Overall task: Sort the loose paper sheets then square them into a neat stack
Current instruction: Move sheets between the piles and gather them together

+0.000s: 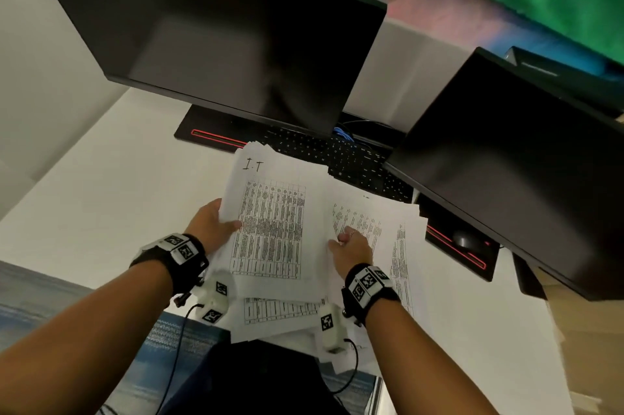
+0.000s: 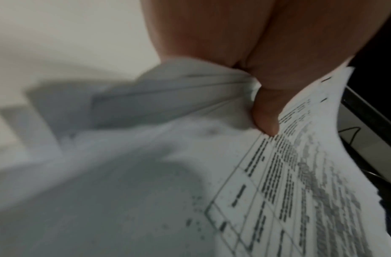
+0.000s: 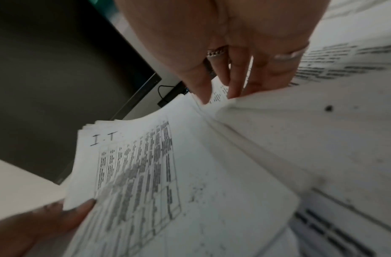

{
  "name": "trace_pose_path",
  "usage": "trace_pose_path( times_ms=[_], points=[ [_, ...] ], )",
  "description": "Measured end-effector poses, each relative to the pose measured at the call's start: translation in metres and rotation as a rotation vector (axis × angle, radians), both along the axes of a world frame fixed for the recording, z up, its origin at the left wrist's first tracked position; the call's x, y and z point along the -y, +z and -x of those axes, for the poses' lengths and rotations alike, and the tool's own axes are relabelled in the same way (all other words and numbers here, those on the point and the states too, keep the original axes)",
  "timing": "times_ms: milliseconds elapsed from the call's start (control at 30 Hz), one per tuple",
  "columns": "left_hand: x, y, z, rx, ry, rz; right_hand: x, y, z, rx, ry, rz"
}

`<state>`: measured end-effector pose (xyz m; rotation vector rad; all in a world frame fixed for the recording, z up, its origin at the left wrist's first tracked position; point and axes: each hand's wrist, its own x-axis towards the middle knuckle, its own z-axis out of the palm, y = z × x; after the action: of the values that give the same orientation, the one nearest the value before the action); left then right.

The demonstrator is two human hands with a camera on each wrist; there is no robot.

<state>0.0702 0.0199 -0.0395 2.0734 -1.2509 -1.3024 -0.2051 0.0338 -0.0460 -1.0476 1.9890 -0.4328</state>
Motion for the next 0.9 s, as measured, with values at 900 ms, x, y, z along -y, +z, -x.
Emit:
trace_pose_path(
  times_ms=[900],
  points=[
    [-0.012, -0.009, -0.03, 0.069, -0.011, -0.041, -0.008, 0.006, 0.108, -0.336, -0.106, -0.178]
  ],
)
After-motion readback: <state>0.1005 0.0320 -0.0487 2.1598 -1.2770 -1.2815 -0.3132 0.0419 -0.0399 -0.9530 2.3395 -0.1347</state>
